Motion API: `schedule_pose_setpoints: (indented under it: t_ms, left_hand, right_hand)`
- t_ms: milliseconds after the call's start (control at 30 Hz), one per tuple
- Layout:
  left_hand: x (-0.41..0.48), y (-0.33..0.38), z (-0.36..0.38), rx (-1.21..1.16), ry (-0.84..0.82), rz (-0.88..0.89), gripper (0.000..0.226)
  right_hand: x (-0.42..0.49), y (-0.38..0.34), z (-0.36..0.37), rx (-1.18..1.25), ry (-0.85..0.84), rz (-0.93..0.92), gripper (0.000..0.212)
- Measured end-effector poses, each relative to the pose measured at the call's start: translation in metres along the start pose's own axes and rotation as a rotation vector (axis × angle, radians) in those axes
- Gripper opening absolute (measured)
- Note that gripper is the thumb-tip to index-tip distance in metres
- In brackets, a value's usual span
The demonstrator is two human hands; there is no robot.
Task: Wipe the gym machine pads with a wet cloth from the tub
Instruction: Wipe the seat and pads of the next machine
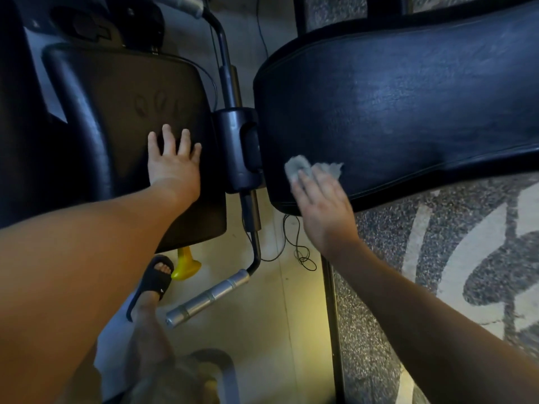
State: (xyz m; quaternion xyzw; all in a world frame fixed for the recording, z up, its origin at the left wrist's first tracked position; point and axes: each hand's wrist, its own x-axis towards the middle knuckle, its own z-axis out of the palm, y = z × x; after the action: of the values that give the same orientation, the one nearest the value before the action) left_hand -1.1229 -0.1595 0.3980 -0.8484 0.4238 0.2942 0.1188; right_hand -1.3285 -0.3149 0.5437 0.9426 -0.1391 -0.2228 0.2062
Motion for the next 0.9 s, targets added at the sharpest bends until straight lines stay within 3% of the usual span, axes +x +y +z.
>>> schedule_pose_setpoints:
  t_ms: [133, 300, 433, 500, 600, 800, 900]
  left_hand:
    - [-0.007, 0.005, 0.001, -0.014, -0.016, -0.036, 0.093]
    - [-0.005, 0.006, 0.004, -0.03, -0.002, -0.045, 0.089]
    - [-0.007, 0.004, 0.003, -0.048, 0.003, -0.038, 0.088]
    - [-0.006, 0.004, 0.004, -0.056, 0.009, -0.046, 0.086]
    - [-0.003, 0.007, 0.009, -0.07, 0.017, -0.057, 0.084]
    - [-0.004, 0.004, 0.01, -0.079, 0.033, -0.061, 0.088]
    - [-0.001, 0.003, 0.013, -0.097, 0.052, -0.054, 0.086]
  right_hand:
    - [0.004, -0.008, -0.003, -0.049, -0.072, -0.212, 0.061]
    - [0.05, 0.003, -0.013, -0.13, 0.036, -0.029, 0.055]
    - [0.017, -0.025, 0.003, -0.131, -0.162, -0.217, 0.054]
    - [0.036, -0.024, -0.003, -0.101, -0.115, -0.233, 0.043]
    - [0.079, -0.006, -0.008, -0.103, -0.006, -0.113, 0.048]
    - [0.061, -0.033, -0.004, -0.122, -0.247, -0.332, 0.04]
    - [0.112, -0.03, -0.013, -0.128, -0.115, -0.292, 0.038]
